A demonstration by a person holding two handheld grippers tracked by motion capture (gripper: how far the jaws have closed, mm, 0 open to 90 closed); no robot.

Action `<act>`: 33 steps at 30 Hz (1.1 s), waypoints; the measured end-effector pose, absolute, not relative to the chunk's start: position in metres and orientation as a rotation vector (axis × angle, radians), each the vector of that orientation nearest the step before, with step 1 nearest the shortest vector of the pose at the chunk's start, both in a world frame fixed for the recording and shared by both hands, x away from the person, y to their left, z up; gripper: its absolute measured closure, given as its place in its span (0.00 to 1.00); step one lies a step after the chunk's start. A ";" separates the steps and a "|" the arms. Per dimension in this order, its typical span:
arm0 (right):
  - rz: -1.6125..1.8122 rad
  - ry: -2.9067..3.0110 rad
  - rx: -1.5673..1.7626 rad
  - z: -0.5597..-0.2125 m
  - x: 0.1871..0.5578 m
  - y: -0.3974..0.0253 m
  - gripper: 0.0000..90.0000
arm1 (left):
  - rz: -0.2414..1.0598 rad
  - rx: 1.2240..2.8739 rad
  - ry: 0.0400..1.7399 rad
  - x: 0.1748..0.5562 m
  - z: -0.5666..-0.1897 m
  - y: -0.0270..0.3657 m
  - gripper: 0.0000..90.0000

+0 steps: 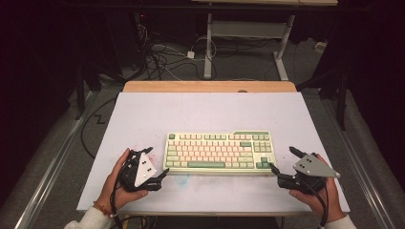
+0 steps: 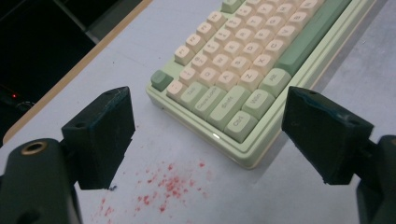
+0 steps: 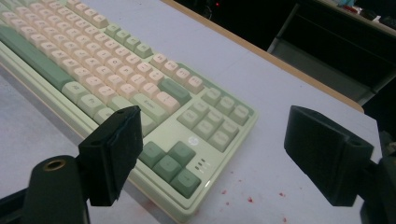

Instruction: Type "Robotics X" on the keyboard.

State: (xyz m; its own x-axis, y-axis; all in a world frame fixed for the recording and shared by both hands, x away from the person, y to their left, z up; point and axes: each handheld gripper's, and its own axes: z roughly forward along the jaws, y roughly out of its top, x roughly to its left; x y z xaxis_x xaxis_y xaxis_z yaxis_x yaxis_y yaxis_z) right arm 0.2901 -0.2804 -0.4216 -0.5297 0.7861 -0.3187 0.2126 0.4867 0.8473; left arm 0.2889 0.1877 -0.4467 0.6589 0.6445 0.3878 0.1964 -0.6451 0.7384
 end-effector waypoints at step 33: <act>1.000 1.982 0.905 -0.445 0.281 -0.303 0.19 | 0.733 2.202 0.776 0.286 -0.475 0.209 0.23</act>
